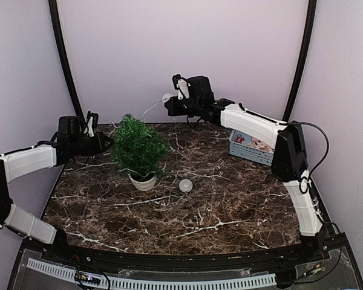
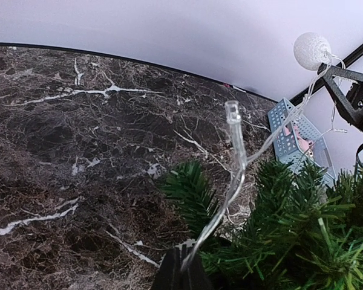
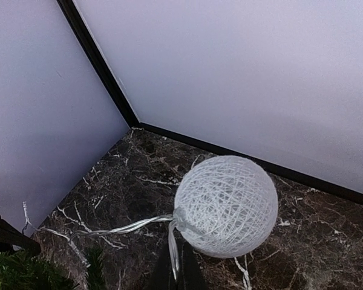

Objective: Decorate the small christmas tree

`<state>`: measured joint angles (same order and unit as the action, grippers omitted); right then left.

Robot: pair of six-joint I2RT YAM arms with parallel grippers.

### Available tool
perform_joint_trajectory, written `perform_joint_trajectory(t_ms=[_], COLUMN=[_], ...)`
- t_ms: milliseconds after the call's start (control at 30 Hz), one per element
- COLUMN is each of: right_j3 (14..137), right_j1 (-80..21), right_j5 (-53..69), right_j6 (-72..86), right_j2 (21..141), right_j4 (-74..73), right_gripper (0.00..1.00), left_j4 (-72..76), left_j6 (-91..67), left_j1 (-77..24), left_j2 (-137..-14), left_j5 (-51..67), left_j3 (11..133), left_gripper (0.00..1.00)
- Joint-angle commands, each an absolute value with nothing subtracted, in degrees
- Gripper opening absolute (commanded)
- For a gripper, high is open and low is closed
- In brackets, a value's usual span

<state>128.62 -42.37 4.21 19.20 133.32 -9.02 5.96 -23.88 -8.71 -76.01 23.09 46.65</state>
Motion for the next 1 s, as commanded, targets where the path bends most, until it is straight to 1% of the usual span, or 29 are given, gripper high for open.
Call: perform_joint_trajectory(t_ms=[0,67,167,267,333,400,433,467,500,533,600,667,833,967], right_j3=[124.58,119.83,115.37,111.50,107.93,104.47,103.36,102.34,101.50,100.71,99.53,98.56,95.74,93.93], right_j1=[-42.01,-41.99,-41.96,-42.13,-42.32,-42.45,-42.53,-42.66,-42.76,-42.92,-43.25,-43.75,-46.28,-48.11], right_j5=[4.35,4.22,3.96,4.42,4.46,4.99,5.53,6.34,7.49,8.28,9.96,11.10,11.58,11.57], right_j6=[20.49,20.25,19.66,19.06,18.70,18.32,18.31,18.23,18.16,18.28,18.33,18.69,19.27,20.60], right_j2=[131.54,129.07,126.23,124.18,121.79,119.13,117.93,116.88,115.89,115.01,113.59,112.11,109.20,107.96], right_j4=[-9.06,-7.69,-8.31,-9.79,-9.24,-8.04,-7.93,-7.98,-8.13,-8.37,-9.35,-11.09,-14.42,-16.15], right_gripper=[0.00,0.00,0.00,0.00,0.00,0.00,0.00,0.00,0.00,0.00,0.00,0.00,0.00,0.00], left_j4=[6.50,6.13,5.14,5.05,4.88,3.55,2.45,1.88,0.84,0.60,-0.82,-1.29,-2.95,-7.30], left_j6=[-22.52,-22.17,-21.63,-21.18,-20.56,-19.40,-19.06,-18.52,-18.27,-17.79,-17.03,-16.20,-13.83,-11.61], left_j1=[-8.15,-8.09,-8.09,-8.09,-8.09,-8.09,-8.09,-8.09,-8.09,-8.09,-8.13,-8.21,-10.36,-14.83], left_j2=[-77.84,-78.78,-79.49,-78.66,-76.92,-74.58,-73.72,-71.74,-69.48,-68.40,-64.75,-61.01,-51.86,-50.31], left_j5=[25.96,26.21,26.69,27.07,26.04,23.78,22.92,21.02,20.05,18.31,16.44,16.73,19.06,18.41], left_j3=[49.18,49.59,50.15,50.25,49.86,49.64,49.41,49.23,48.61,48.21,46.63,43.77,40.27,40.78], left_gripper=[0.04,0.07,0.19,0.24,0.31,0.43,0.46,0.52,0.56,0.61,0.67,0.70,0.72,0.73])
